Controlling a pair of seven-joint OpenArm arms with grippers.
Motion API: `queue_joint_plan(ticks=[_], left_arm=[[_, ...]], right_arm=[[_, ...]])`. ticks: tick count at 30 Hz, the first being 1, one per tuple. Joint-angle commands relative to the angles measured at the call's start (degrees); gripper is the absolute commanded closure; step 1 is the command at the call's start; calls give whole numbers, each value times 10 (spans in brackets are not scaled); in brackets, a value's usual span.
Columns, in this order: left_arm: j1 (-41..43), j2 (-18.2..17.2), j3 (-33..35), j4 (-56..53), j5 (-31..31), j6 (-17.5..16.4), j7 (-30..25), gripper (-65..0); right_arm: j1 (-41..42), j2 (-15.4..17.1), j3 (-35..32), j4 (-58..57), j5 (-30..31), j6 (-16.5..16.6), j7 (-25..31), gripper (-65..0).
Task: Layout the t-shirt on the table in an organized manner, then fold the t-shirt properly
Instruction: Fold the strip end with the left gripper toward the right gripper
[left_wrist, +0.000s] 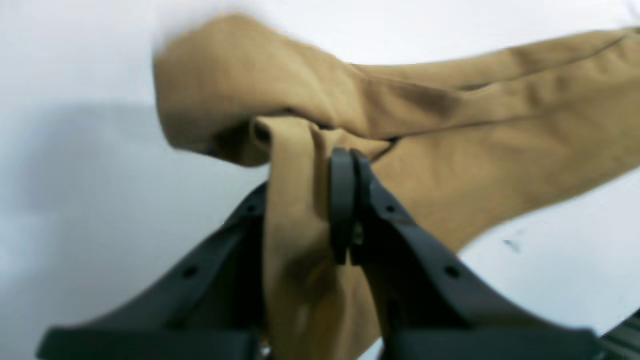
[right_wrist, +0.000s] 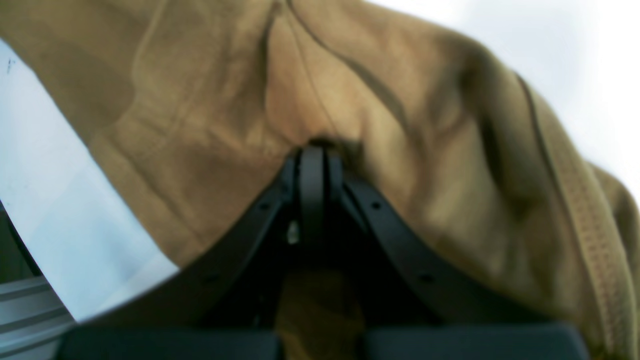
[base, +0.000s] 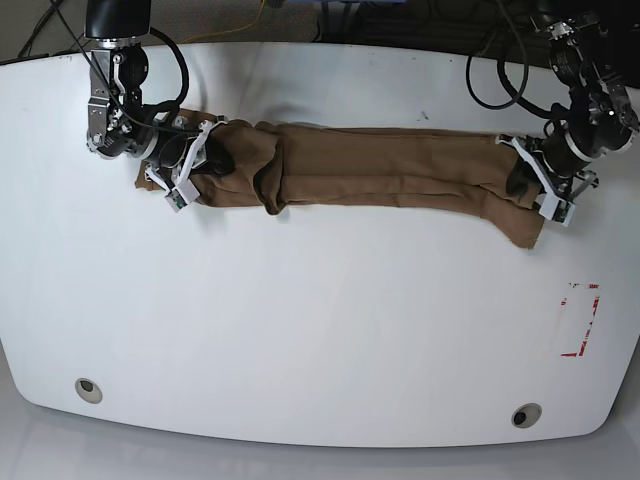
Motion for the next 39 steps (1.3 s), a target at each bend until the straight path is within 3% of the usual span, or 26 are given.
queue_joint_plan(ticks=[1,13,32,39], left_arm=[[-2,-6,21,18,-9,-1,-6,-32],[-8,-2,132,21,-9,-1,-6,-32],[-47,86,250,17,-6,-1,-6,-34],[-61,102,283,16,-5,-1,-6,-35]], right_arm=[[-3,5,-1,3,-20,-3,-24,-8],[-3,5,-1,4,-16,-3,-24,-8],[-3,4,-1,4,-18,-3,-24,-8],[-3,4,-1,4,-16,-3,-24,-8]])
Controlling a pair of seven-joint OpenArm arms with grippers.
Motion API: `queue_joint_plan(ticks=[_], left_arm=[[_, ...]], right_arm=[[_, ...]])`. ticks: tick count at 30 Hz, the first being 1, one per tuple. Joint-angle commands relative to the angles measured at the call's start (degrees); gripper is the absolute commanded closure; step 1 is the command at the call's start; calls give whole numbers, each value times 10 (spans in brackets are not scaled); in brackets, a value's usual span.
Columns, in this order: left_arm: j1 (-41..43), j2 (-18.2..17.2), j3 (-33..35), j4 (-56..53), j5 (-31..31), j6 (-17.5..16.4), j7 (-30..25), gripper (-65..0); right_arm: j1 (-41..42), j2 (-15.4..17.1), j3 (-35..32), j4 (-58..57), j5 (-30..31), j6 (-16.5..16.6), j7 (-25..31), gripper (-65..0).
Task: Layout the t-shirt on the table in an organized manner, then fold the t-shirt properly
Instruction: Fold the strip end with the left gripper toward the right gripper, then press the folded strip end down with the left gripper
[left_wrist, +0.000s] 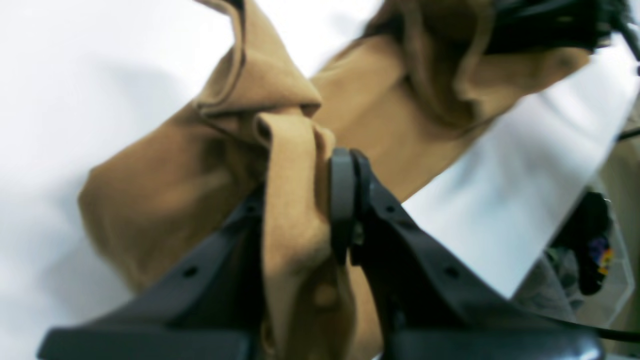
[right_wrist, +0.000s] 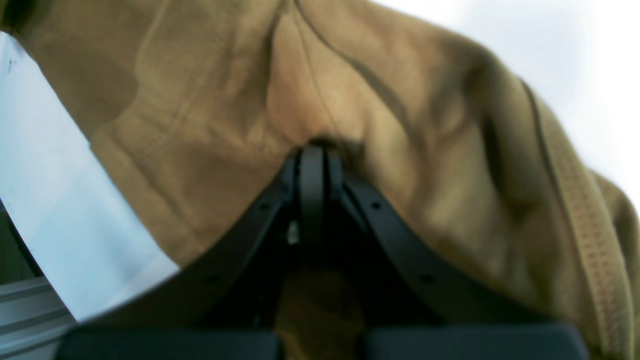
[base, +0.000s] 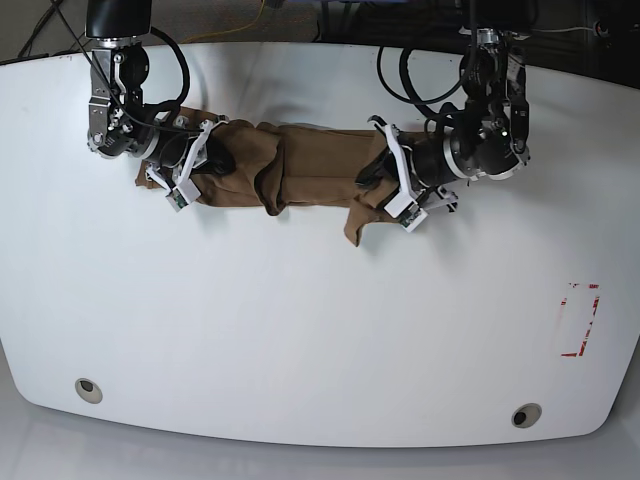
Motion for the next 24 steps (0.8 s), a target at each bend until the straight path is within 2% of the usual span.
queue_joint_plan(ticks=[1,8,11,15,16,19,24], left_arm=[[-16,1,13,9,-13,-1,-14,-35],[-16,2,32,9,-13,-1,-14,-43],[-16,8,32,9,-13,-1,-14,-90],[-16,8,32,9,-13,-1,-14,-217],[-17,8,32,9,-13,-1,-14,-282],[-17,8,32,9,-14,-1,-14,-398],[-17,8,32,10,-16,-1,-14,-524]], right_arm=[[-2,5,-1,1,-17,-3,-24,-8],[-2,5,-1,1,-16,-3,-24,-8],[-2,5,-1,1,-16,-3,-24,-8],[-2,5,-1,1,-16,-3,-24,-8],[-2,5,-1,1,-16,-3,-24,-8],[-1,5,-1,1,-16,-3,-24,-8],[-1,5,-1,1,-16,-3,-24,-8]])
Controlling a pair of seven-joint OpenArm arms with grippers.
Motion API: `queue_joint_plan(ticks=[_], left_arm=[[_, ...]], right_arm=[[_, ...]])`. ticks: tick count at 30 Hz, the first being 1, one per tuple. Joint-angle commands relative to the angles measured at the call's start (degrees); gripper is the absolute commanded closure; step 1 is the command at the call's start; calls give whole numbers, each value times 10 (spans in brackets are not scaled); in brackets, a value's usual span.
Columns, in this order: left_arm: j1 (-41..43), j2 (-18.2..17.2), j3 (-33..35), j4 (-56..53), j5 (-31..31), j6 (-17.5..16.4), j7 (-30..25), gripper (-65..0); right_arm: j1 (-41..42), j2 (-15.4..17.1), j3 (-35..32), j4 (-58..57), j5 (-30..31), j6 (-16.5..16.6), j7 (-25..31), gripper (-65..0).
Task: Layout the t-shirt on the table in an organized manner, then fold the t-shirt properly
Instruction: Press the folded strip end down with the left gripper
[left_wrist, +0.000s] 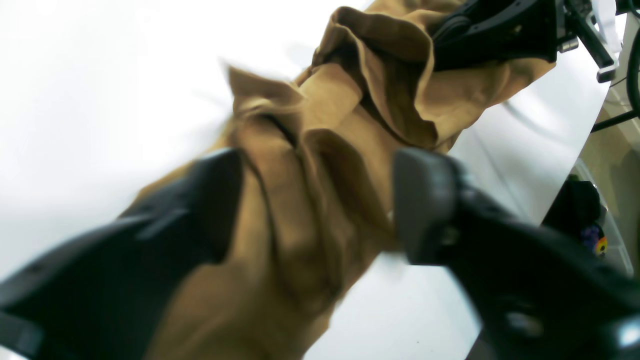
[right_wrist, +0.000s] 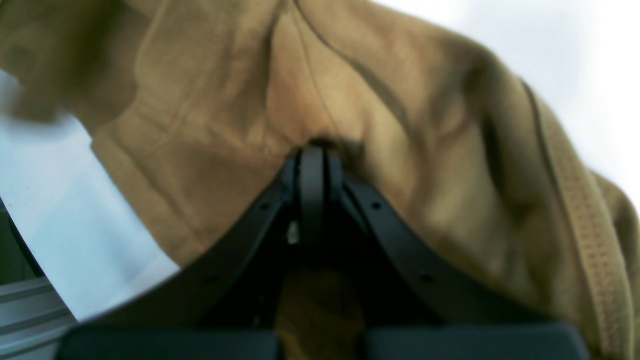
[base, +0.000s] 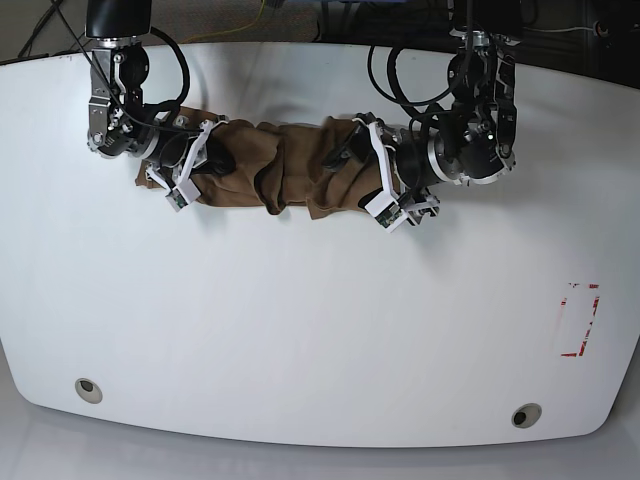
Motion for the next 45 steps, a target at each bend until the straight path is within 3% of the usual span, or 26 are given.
queue_joint_plan(ticks=[1,9,15,19,22,27,32,36,45], left_arm=[[-7,2,0,11,-16,-1,-12,-527],[-38,1,-2,14,-17,-1,-12,-527],[-48,-13,-45,31,0,-1,-13,-527],[-49,-18,-69,36,39,-1,-50,-516],[-38,-30,-71,36,91,-1,-99,-457],[-13,-38,-71,36,174,-1,-155,-276],[7,-38,-70,36,215,-1,-175,-121],[9,-38,-70,34,237,-1,-175,-34],[27,-38,-69,31,265,-1,-175,-25]], right_arm=[[-1,5,-1,1,-18,-3,-23,-8],[1,5,-1,1,-18,-3,-23,-8],[2,5,-1,1,-18,-3,-23,-8],[3,5,-1,1,-18,-3,-23,-8],[3,5,-1,1,-18,-3,-23,-8],[3,5,0,2,-18,-3,-23,-8],[3,5,0,2,-18,-3,-23,-8],[3,5,0,2,-18,-3,-23,-8],[3,5,0,23,-20,-3,-23,-8]])
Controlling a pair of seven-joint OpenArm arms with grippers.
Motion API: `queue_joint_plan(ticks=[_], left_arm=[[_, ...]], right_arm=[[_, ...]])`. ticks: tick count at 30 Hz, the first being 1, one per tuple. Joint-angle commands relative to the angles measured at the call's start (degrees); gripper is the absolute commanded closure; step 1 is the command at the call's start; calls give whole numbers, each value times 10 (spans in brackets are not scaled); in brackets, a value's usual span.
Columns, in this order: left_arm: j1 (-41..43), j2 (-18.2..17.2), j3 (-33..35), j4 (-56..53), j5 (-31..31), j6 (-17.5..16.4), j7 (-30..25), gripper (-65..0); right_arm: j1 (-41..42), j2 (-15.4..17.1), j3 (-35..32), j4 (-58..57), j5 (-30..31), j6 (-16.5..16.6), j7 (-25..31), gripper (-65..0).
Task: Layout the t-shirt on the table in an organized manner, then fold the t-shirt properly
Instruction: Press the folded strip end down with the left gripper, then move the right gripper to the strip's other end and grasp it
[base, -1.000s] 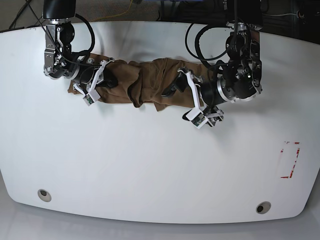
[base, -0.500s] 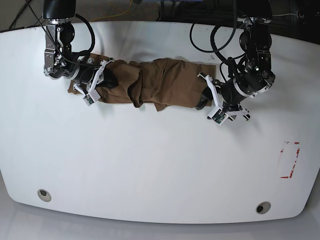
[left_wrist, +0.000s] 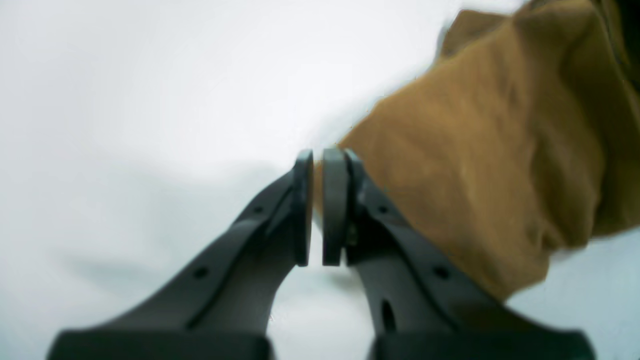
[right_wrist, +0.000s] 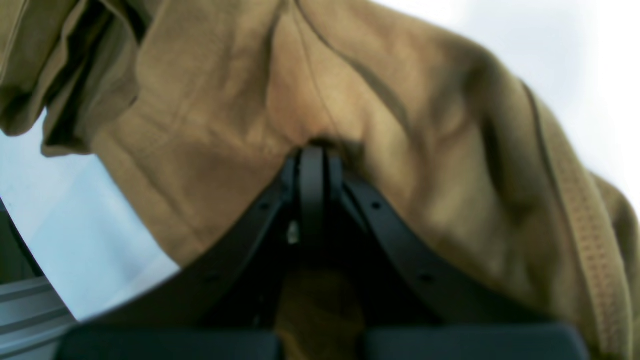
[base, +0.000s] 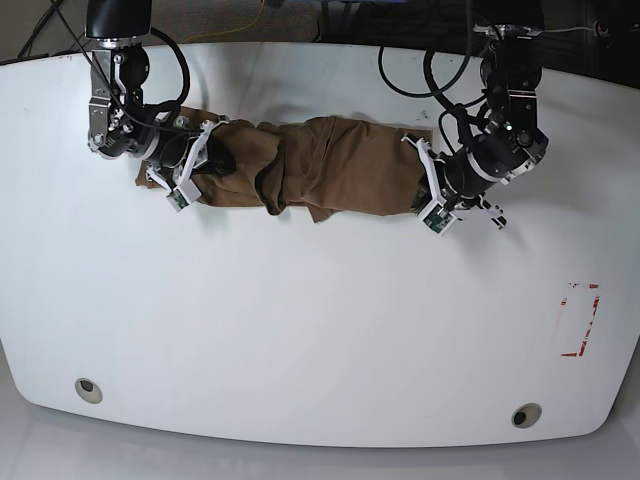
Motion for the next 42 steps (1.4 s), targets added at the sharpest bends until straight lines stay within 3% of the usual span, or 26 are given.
queue_joint_plan(ticks=[1,14,22,25,28,34,38,42], left_arm=[[-1,-1,0,7,-7,-1,-10,-25],[10,-34,60,-42,-6,-1,-10,-25],[14,-33,62,-76,55,-1,-10,-25],[14,-33,62,-85,61,-1,-10,-25],[14,-34,62,-92,61,-1,-10,-25],[15,-35,61,-94,61,-1,-10,-25],[16,-35,61,-94,61,-1,-10,-25],[16,-35,61,-94,61,-1,-10,-25]], right_arm=[[2,6,-1,19,-16,-3,-20,-8],[1,6,2,74,-15,-3,-23,-9],[3,6,3,121,-15,-3,-23,-19],[3,6,5,147,-14,-3,-23,-66],[2,-3,25,177,-11,-20,-30,-162],[-2,-47,132,223,31,-57,-77,-377],[-3,-61,191,223,75,-58,-89,-451],[-14,-65,246,192,130,-59,-89,-467]])
